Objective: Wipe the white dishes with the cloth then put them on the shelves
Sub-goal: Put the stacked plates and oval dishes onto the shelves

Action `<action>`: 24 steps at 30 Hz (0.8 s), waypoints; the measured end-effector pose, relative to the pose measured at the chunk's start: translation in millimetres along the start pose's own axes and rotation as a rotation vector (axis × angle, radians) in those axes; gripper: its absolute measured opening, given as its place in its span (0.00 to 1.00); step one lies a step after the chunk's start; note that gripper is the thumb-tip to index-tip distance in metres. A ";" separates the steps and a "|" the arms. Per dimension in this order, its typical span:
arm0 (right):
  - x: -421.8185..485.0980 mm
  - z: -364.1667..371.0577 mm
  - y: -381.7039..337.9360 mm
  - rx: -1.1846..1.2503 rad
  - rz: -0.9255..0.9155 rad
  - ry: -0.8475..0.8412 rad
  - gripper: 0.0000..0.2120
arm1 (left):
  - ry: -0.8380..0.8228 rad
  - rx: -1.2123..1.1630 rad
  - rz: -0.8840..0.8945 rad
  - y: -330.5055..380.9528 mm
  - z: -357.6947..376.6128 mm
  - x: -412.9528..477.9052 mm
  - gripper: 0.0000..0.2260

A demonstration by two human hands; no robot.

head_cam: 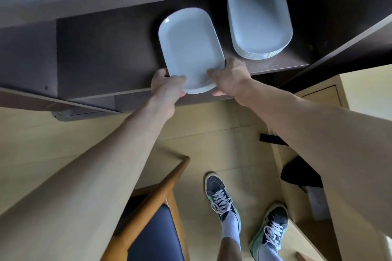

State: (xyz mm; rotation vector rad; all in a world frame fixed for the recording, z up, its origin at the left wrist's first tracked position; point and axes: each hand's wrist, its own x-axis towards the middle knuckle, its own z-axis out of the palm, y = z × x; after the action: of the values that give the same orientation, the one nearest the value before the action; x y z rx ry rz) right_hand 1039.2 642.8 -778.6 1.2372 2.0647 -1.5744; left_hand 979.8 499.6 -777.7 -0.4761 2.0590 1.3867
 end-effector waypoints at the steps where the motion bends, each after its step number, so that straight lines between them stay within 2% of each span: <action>1: 4.1 -1.5 -2.4 -0.116 -0.036 0.011 0.17 | 0.008 0.009 0.015 2.6 0.7 4.2 0.18; 4: 14.8 -0.5 -8.5 -0.263 -0.076 0.052 0.22 | 0.035 0.103 0.085 12.9 3.1 16.6 0.14; 10: 35.3 17.7 -17.0 -0.023 -0.024 0.187 0.13 | 0.144 0.337 0.233 39.7 13.1 41.9 0.12; 12: 34.0 19.9 -20.8 0.133 -0.039 0.266 0.14 | 0.118 0.329 0.262 43.2 13.2 44.0 0.10; 14: 34.7 21.5 -22.0 0.110 -0.084 0.296 0.15 | 0.063 0.248 0.278 43.2 12.2 38.8 0.10; 16: 32.5 20.1 -22.0 0.041 -0.120 0.278 0.14 | 0.016 0.216 0.304 41.4 11.1 32.3 0.16; 21: 14.2 13.0 -26.6 0.215 -0.130 0.223 0.06 | -0.101 0.213 0.298 31.8 9.2 25.5 0.34; 24: -7.5 3.8 -12.4 0.278 -0.130 0.137 0.12 | -0.060 0.287 0.305 21.8 7.0 2.8 0.39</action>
State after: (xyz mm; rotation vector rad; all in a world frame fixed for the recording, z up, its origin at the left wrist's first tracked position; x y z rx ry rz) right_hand 1033.4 635.4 -767.0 1.3603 2.0990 -1.9398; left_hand 966.7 514.6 -766.1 0.0018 2.3018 1.2208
